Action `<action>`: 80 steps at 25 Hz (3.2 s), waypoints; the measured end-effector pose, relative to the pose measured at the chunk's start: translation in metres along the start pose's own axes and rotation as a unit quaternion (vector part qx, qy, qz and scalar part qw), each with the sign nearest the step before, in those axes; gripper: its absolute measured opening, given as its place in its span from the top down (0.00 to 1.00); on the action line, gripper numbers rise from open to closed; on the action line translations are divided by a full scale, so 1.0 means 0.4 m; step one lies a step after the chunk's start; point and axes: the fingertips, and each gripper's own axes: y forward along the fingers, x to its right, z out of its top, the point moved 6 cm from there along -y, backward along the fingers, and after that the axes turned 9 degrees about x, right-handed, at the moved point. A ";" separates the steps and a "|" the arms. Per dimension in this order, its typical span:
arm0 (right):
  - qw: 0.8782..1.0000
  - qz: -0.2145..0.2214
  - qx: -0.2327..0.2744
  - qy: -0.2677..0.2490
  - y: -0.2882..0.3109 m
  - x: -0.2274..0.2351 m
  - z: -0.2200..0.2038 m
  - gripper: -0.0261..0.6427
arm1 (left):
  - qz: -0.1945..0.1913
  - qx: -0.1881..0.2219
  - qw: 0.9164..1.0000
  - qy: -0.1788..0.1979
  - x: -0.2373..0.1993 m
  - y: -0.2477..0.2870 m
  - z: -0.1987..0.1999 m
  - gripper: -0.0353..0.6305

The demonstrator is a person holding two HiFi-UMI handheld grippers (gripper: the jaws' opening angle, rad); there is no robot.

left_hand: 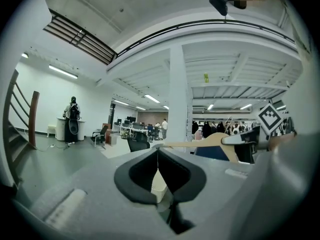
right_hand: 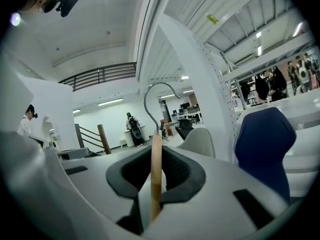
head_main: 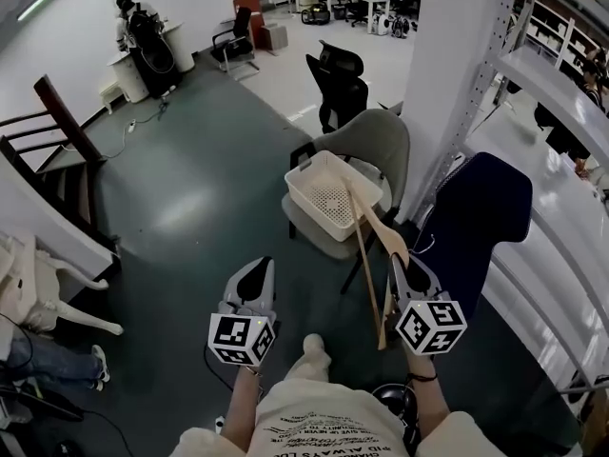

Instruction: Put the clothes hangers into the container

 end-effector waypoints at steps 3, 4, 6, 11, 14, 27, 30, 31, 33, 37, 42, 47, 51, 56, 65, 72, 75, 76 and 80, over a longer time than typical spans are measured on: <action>1.000 0.000 -0.003 -0.003 0.096 0.006 0.007 0.88 | -0.005 -0.003 1.000 -0.004 -0.048 0.075 0.000 0.91; 1.000 0.000 -0.004 -0.004 0.128 0.007 0.009 0.88 | -0.007 -0.003 1.000 -0.005 -0.064 0.098 0.000 0.91; 1.000 -0.001 -0.004 -0.005 0.185 0.010 0.010 0.88 | -0.010 -0.003 1.000 -0.005 -0.095 0.140 -0.001 0.91; 1.000 -0.002 -0.006 -0.004 0.296 0.010 0.002 0.88 | -0.015 -0.006 1.000 -0.008 -0.164 0.217 -0.014 0.91; 1.000 -0.001 -0.007 -0.006 0.343 0.008 0.001 0.88 | -0.018 -0.005 1.000 -0.015 -0.195 0.249 -0.020 0.91; 0.999 -0.013 -0.036 0.003 0.481 0.047 -0.037 0.88 | -0.009 -0.031 0.998 -0.049 -0.275 0.345 -0.088 0.91; 0.999 -0.012 -0.043 0.009 0.533 0.064 -0.051 0.88 | -0.007 -0.038 0.998 -0.052 -0.304 0.387 -0.106 0.91; 0.999 -0.011 -0.046 0.009 0.551 0.071 -0.054 0.88 | -0.007 -0.041 0.998 -0.053 -0.313 0.406 -0.111 0.91; 0.998 -0.011 -0.055 0.010 0.594 0.089 -0.057 0.88 | -0.008 -0.047 0.997 -0.057 -0.328 0.453 -0.124 0.91; 0.997 -0.012 -0.077 0.016 0.691 0.128 -0.070 0.88 | -0.010 -0.064 0.995 -0.074 -0.359 0.554 -0.158 0.91; 0.994 -0.014 -0.104 0.026 0.796 0.172 -0.082 0.88 | -0.019 -0.089 0.992 -0.087 -0.384 0.674 -0.188 0.91; 0.990 -0.015 -0.134 0.037 0.890 0.226 -0.117 0.88 | -0.025 -0.114 0.988 -0.105 -0.402 0.781 -0.236 0.91; 0.986 -0.024 -0.160 0.051 0.952 0.277 -0.158 0.88 | -0.031 -0.139 0.983 -0.115 -0.403 0.851 -0.284 0.91; 0.980 -0.027 -0.190 0.062 1.008 0.314 -0.210 0.88 | -0.035 -0.174 0.975 -0.135 -0.403 0.913 -0.361 0.91; 0.969 -0.032 -0.233 0.071 1.077 0.372 -0.324 0.88 | -0.030 -0.218 0.961 -0.169 -0.407 0.973 -0.480 0.91; 0.963 -0.051 -0.244 0.100 1.102 0.404 -0.405 0.88 | -0.046 -0.248 0.949 -0.187 -0.389 1.006 -0.554 0.91; 0.961 -0.054 -0.248 0.107 1.124 0.416 -0.430 0.88 | -0.051 -0.259 0.945 -0.194 -0.386 1.025 -0.583 0.91; 0.960 -0.057 -0.251 0.111 1.129 0.420 -0.437 0.88 | -0.053 -0.262 0.943 -0.197 -0.385 1.031 -0.589 0.91; 0.955 -0.075 -0.258 0.125 1.127 0.434 -0.474 0.88 | -0.065 -0.277 0.937 -0.205 -0.378 1.043 -0.615 0.91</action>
